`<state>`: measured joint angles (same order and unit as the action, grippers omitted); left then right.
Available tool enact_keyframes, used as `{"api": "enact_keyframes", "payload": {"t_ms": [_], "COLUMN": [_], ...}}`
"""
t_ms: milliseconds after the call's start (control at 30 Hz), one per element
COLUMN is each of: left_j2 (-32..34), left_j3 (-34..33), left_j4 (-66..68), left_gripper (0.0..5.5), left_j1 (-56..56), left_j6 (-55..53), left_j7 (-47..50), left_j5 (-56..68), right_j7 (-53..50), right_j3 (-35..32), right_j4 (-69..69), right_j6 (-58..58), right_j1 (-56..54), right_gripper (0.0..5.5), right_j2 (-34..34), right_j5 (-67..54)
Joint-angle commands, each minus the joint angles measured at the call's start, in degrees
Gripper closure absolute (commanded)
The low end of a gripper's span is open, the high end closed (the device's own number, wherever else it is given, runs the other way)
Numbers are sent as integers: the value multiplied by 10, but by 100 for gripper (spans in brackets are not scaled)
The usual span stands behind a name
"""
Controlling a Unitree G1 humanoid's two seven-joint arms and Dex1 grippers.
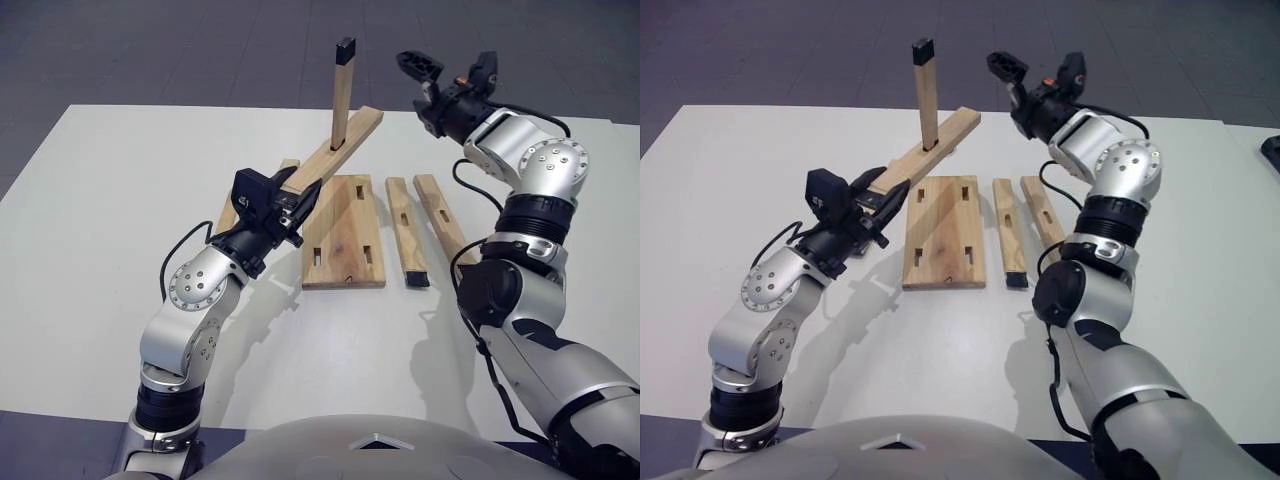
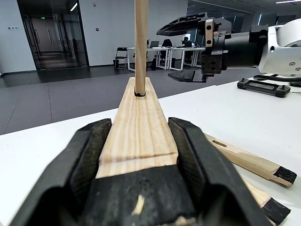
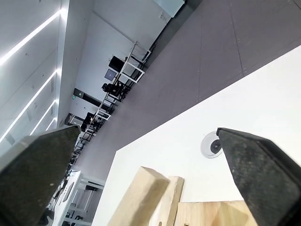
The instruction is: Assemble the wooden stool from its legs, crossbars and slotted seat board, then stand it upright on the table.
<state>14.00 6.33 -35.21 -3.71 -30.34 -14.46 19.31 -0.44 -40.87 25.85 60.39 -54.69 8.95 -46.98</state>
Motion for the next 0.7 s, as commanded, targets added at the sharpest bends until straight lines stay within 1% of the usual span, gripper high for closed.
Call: {"api": "enact_keyframes", "payload": {"t_ms": [33, 133, 300, 500, 533, 567, 700], "left_j2": [-3, -2, -2, 0, 0, 1, 2], "left_j3": [6, 8, 16, 24, 24, 25, 25], "left_j4": [-17, -16, -15, -9, -9, -7, -3], "left_gripper": [346, 346, 346, 346, 346, 346, 346], "left_j1": [-16, -22, -32, -40, -40, -40, -41], "left_j6": [-4, -5, -8, -6, -6, -5, -1], "left_j7": [2, 1, -2, -7, -8, -8, -10], "left_j5": [-4, -3, -1, -4, -5, -6, -10], "right_j7": [-20, -23, -20, -21, -21, -22, -29], "right_j3": [-18, -19, -2, 18, 19, 21, 26], "right_j4": [3, 14, 43, 32, 33, 35, 27], "right_j6": [19, 17, 4, 5, 5, 4, 8], "right_j1": [9, 3, -11, -23, -24, -25, -23], "right_gripper": [10, 10, 10, 10, 30, 35, 108], "right_j2": [-6, -23, -51, -74, -75, -75, -76], "right_j5": [-36, -55, -67, -88, -91, -93, -106]}}
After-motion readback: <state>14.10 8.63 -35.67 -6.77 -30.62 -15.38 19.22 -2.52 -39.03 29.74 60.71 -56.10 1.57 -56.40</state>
